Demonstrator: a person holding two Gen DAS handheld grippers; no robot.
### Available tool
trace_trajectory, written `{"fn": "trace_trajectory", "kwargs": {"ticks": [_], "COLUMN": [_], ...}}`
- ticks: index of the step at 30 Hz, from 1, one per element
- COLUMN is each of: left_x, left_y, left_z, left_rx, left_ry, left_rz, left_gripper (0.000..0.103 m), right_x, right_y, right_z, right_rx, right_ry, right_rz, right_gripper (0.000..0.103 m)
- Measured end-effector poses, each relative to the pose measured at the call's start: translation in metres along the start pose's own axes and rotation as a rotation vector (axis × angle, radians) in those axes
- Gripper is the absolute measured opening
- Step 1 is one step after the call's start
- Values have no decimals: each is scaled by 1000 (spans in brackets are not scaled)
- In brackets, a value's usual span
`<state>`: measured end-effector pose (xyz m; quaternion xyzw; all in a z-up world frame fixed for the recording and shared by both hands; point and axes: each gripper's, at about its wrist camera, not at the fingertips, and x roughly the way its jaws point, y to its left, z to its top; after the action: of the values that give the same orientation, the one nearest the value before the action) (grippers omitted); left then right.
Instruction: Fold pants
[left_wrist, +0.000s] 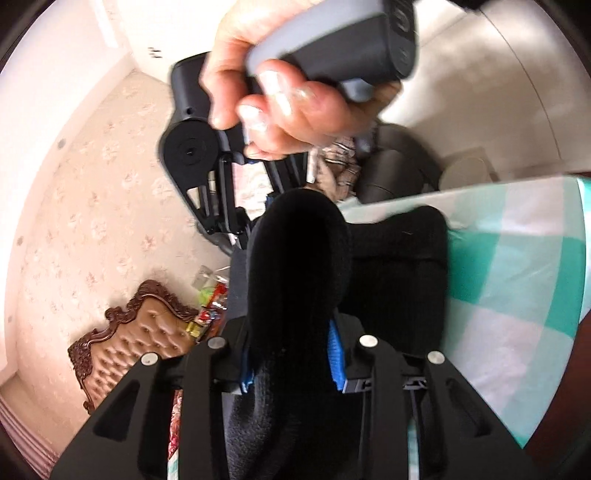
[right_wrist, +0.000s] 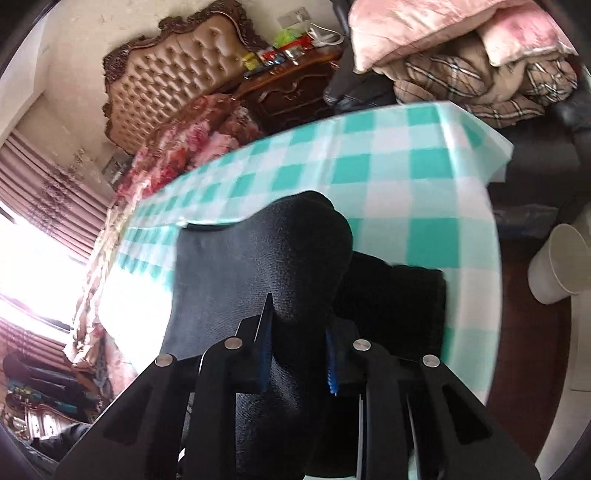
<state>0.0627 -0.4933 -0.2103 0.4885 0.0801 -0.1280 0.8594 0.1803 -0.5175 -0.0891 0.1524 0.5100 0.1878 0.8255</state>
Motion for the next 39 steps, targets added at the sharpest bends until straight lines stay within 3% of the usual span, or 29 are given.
{"fn": "trace_trajectory", "kwargs": {"ticks": [3, 5, 12, 17, 21, 22, 25, 27, 29, 32, 33, 35, 37, 39], "left_x": [11, 11, 11, 19, 13, 11, -1, -21, -41, -52, -50, -41, -23, 5], "left_y": [-28, -36, -4, -25, -43, -38, -23, -9, 25, 79, 95, 129, 152, 161], "left_z": [-6, -7, 14, 19, 14, 14, 16, 16, 8, -16, -24, -43, -59, -85], "left_rx": [65, 87, 17, 47, 62, 36, 5, -34, -196, -430, -474, -599, -698, -806], "left_ry": [23, 16, 3, -5, -50, -67, -154, -216, -220, -208, -200, -167, -83, 46], "left_rz": [-38, -24, -3, -35, -40, -60, -56, -70, -153, -242, -264, -340, -411, -523], "left_gripper": [32, 32, 32, 33, 51, 61, 81, 84, 84, 81, 75, 63, 38, 23], "right_x": [28, 32, -3, 9, 21, 20, 15, 3, -21, -62, -71, -80, -83, -80], "right_y": [-28, -38, -21, -39, -45, -44, -38, -33, -28, -6, 7, 25, 47, 61], "right_z": [-11, -16, -9, -10, -22, -23, -23, -22, -24, -40, -49, -63, -80, -91], "right_rx": [44, 68, 22, 44, 3, -9, -25, -33, -28, -58, -83, -114, -116, -105], "right_ry": [43, 30, -53, -20, -64, -74, -103, -137, -211, -346, -385, -434, -482, -514], "right_rz": [-39, -18, 22, -36, -129, -144, -227, -267, -312, -393, -437, -473, -521, -527], "right_gripper": [23, 23, 23, 24, 35, 39, 57, 62, 69, 84, 85, 88, 88, 88]}}
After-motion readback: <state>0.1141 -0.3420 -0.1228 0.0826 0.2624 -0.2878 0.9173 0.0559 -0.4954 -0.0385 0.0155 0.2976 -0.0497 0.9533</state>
